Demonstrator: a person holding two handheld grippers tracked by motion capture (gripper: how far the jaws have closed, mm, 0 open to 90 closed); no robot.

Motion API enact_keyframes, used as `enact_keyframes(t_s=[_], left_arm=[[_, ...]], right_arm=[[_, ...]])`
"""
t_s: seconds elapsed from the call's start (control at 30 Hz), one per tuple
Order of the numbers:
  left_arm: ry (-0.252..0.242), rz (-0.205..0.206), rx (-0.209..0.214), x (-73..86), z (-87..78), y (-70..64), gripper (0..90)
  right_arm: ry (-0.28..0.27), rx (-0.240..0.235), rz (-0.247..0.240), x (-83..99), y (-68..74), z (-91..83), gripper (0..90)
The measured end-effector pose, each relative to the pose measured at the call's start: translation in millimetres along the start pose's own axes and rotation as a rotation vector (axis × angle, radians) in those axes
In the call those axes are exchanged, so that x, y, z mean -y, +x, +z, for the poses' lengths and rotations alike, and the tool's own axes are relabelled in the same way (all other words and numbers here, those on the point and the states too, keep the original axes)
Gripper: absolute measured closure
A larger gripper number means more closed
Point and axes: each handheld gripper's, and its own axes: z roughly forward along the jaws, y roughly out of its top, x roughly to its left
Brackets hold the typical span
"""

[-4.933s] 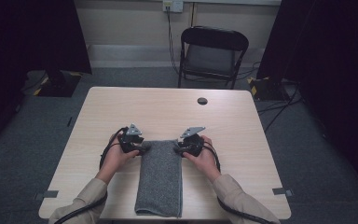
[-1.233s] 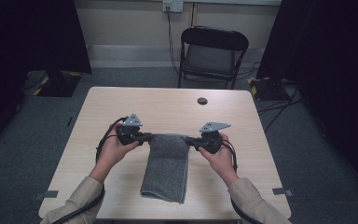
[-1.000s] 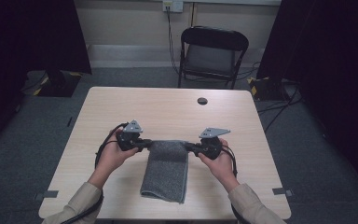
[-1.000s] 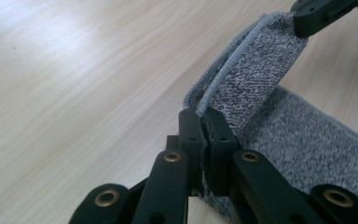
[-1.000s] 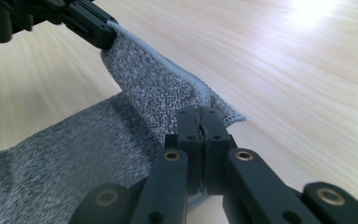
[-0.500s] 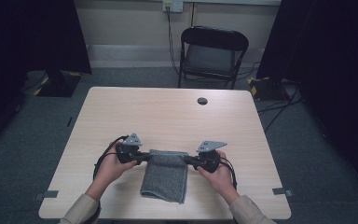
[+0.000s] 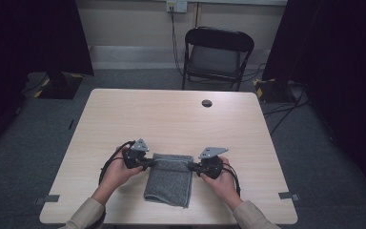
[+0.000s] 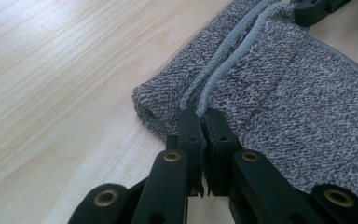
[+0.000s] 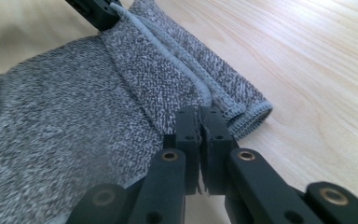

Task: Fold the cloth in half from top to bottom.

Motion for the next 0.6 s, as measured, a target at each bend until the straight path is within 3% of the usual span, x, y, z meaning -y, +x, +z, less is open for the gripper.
enact_keyframes(t_s=[0.17, 0.4, 0.6], left_arm=[[0.001, -0.004, -0.009, -6.0, 4.4, 5.7, 86.8], [-0.010, -0.041, -0.021, -18.3, 15.3, 20.9, 86.7], [-0.035, -0.056, -0.020, -27.5, 17.4, 32.0, 87.0]], right_arm=[[0.001, 0.019, 0.006, -3.5, -6.8, 3.8, 87.3], [0.004, 0.061, 0.020, -14.9, -28.1, 13.2, 87.2], [-0.015, 0.061, 0.048, -23.3, -43.6, 17.9, 87.2]])
